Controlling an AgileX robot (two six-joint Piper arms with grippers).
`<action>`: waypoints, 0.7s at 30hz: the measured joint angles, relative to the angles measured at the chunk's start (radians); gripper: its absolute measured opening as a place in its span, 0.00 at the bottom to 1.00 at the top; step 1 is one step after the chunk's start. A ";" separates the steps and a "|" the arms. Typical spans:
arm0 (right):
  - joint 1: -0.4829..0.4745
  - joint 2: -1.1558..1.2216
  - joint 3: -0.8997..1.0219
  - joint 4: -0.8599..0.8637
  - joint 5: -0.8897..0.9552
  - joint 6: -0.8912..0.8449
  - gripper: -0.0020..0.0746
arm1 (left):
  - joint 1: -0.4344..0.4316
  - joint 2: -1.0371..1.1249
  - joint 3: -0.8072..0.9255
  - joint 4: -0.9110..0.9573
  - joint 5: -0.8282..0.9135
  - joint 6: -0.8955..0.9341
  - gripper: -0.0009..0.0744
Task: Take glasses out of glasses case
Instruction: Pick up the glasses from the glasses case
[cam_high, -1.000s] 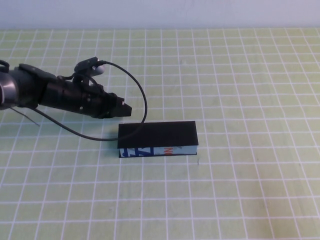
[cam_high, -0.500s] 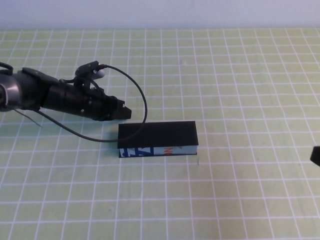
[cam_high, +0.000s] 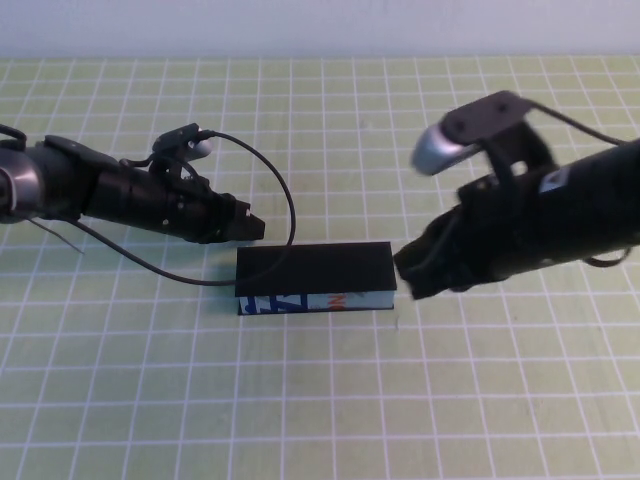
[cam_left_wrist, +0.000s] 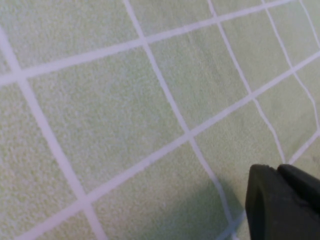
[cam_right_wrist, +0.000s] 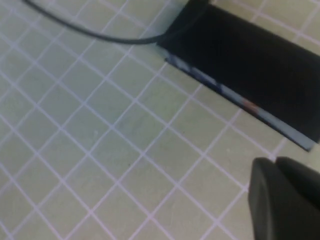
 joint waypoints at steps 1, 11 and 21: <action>0.048 0.039 -0.033 -0.055 -0.003 0.003 0.00 | 0.000 0.000 0.000 0.000 0.000 0.000 0.01; 0.279 0.286 -0.183 -0.527 -0.070 -0.018 0.08 | 0.000 0.000 0.000 0.000 0.005 0.000 0.01; 0.280 0.391 -0.187 -0.583 -0.264 -0.163 0.40 | 0.000 0.000 0.000 0.000 0.014 0.000 0.01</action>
